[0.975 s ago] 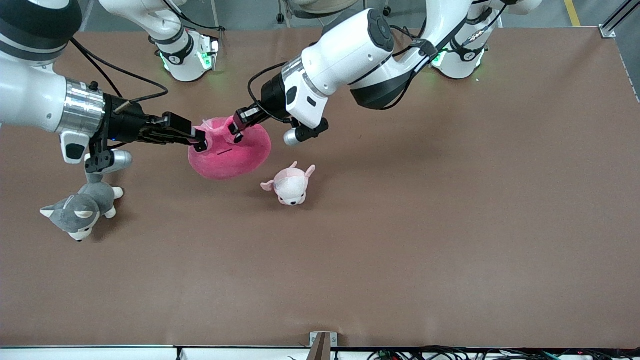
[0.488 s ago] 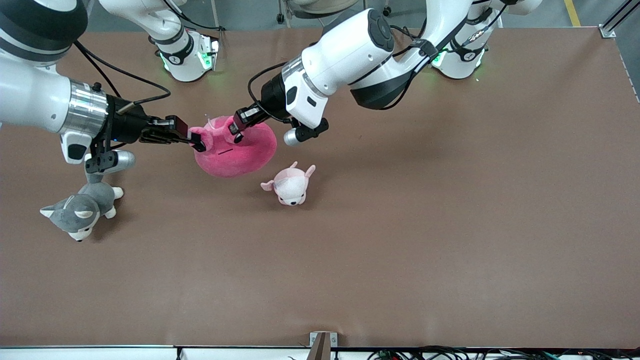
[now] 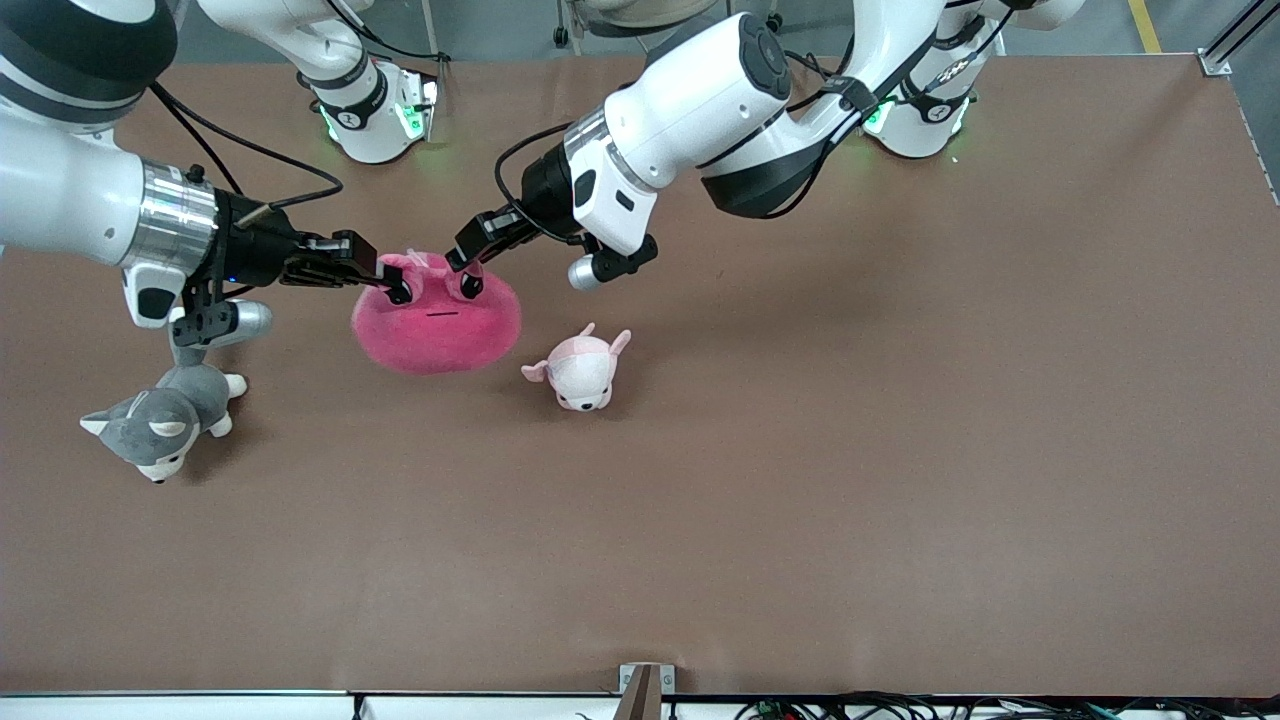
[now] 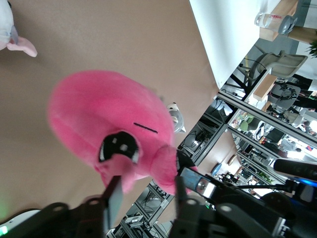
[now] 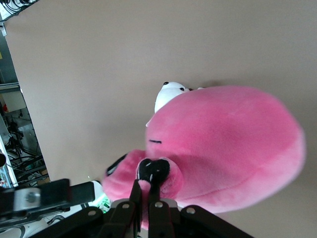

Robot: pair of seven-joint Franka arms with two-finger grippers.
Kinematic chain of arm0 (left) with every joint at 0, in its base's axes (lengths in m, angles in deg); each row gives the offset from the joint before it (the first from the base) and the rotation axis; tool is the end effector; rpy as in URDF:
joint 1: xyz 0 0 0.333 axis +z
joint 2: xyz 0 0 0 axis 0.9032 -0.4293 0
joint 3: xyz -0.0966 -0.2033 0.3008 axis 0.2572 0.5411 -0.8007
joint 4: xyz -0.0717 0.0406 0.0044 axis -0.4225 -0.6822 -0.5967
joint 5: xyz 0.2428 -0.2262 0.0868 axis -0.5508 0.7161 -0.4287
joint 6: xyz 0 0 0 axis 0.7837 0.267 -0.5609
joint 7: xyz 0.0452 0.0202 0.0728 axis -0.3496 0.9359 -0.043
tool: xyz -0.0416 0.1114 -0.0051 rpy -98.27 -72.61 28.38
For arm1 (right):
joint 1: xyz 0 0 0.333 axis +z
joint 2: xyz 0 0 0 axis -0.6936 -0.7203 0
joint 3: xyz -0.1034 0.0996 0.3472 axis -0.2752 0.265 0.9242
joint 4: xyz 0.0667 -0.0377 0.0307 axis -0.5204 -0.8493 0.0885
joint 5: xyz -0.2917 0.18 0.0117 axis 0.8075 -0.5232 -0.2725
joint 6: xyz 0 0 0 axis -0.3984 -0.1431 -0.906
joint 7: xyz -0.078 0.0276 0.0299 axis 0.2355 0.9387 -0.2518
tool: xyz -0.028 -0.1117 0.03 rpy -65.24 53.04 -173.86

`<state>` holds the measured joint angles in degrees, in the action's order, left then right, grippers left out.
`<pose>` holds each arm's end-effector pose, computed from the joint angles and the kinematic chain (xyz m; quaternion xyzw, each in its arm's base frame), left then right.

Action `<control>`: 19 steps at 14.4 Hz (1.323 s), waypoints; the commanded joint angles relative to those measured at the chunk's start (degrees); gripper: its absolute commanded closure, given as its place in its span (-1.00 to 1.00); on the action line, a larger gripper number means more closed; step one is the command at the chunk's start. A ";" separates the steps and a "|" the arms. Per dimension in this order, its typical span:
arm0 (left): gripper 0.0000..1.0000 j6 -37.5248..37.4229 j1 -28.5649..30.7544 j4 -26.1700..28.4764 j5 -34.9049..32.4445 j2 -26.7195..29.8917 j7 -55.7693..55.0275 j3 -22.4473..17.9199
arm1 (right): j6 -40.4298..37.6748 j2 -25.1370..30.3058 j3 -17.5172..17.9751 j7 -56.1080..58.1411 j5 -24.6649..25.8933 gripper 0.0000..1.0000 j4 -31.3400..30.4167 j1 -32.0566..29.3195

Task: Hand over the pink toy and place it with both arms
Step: 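Open the left gripper and withdraw it while the right gripper holds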

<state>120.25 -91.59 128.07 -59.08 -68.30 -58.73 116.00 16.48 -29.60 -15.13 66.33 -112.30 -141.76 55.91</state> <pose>0.4975 -0.5501 0.6093 0.8311 0.3152 -0.0855 0.4502 0.5304 0.1667 0.6366 -0.9493 0.0237 0.0842 0.3019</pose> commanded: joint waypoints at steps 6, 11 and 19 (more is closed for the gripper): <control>-1.00 -15.81 2.22 -0.16 -13.14 3.28 -0.98 -8.31 | -1.47 -1.02 -1.00 5.50 2.85 0.99 0.16 -6.27; -1.00 -34.09 7.76 -0.07 -30.88 4.25 -0.28 -8.50 | -1.47 -6.20 -0.91 14.12 3.91 0.99 0.25 -11.63; -1.00 -49.92 18.03 -0.07 -35.67 11.18 15.51 -8.32 | -0.85 -13.77 -0.91 18.77 3.21 0.98 0.42 -16.03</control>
<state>74.45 -75.87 127.27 -93.88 -60.66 -48.29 107.43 15.91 -42.16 -16.82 83.77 -108.53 -141.98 41.49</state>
